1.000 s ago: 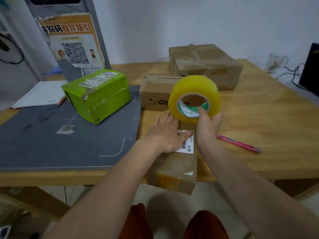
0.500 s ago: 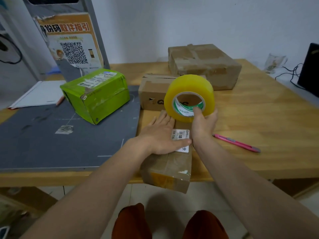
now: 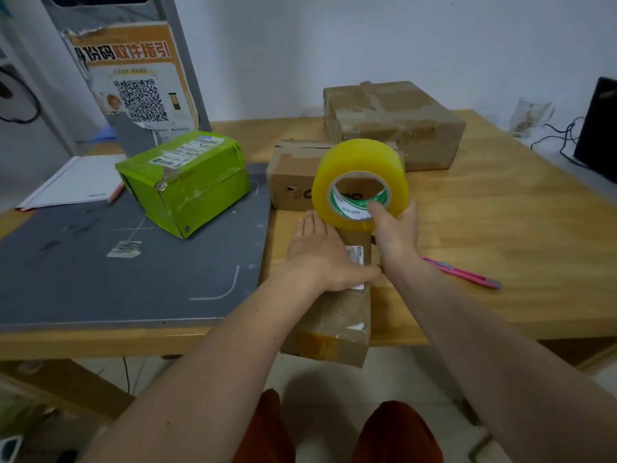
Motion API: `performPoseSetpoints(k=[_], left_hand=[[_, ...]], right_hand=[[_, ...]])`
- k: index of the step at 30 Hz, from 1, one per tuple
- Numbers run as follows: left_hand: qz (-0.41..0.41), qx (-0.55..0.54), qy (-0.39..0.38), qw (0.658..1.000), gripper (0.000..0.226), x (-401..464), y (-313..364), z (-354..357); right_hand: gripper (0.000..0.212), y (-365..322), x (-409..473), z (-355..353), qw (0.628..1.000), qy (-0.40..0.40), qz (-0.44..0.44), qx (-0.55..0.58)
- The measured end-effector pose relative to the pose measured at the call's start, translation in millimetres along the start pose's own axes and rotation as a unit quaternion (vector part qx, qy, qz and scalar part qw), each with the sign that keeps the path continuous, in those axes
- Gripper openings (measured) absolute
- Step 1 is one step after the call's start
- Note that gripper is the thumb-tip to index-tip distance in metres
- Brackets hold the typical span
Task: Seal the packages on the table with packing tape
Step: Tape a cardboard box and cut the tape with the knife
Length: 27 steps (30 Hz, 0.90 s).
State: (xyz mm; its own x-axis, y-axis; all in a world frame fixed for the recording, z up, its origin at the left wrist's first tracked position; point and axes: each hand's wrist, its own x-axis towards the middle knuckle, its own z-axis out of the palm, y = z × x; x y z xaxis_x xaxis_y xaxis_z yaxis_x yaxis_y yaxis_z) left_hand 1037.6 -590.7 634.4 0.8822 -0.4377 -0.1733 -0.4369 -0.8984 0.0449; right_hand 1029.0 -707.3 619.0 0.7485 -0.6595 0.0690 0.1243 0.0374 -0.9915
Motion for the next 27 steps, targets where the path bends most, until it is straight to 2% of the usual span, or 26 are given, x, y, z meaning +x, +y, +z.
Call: performPoseSetpoints(k=[4,8,11,15,18,23,27], left_hand=[[-0.02,-0.037,0.092,0.995,0.111,-5,14,6],[-0.039,-0.053,0.029,0.997,0.13,-4,3,5],[-0.061,-0.061,-0.007,0.996,0.13,2,1,0],[-0.087,-0.068,0.002,0.994,0.115,1,4,3],[-0.1,-0.068,0.015,0.993,0.113,0,6,4],[-0.104,-0.075,0.015,0.992,0.116,-1,6,4],[-0.107,-0.074,0.016,0.991,0.115,-1,6,3]], right_hand=[[0.029,0,3,-4,1.0,-0.011,0.012,0.0],[0.028,-1,4,-5,1.0,-0.019,0.016,0.008],[0.028,-1,3,-6,1.0,-0.015,0.02,0.008],[0.034,-2,3,-1,0.999,-0.009,0.031,-0.008],[0.02,-8,8,0,0.999,0.001,0.043,-0.011],[0.016,-15,16,-20,0.989,0.047,0.103,0.091],[0.032,-17,16,-35,0.981,0.04,0.148,0.116]])
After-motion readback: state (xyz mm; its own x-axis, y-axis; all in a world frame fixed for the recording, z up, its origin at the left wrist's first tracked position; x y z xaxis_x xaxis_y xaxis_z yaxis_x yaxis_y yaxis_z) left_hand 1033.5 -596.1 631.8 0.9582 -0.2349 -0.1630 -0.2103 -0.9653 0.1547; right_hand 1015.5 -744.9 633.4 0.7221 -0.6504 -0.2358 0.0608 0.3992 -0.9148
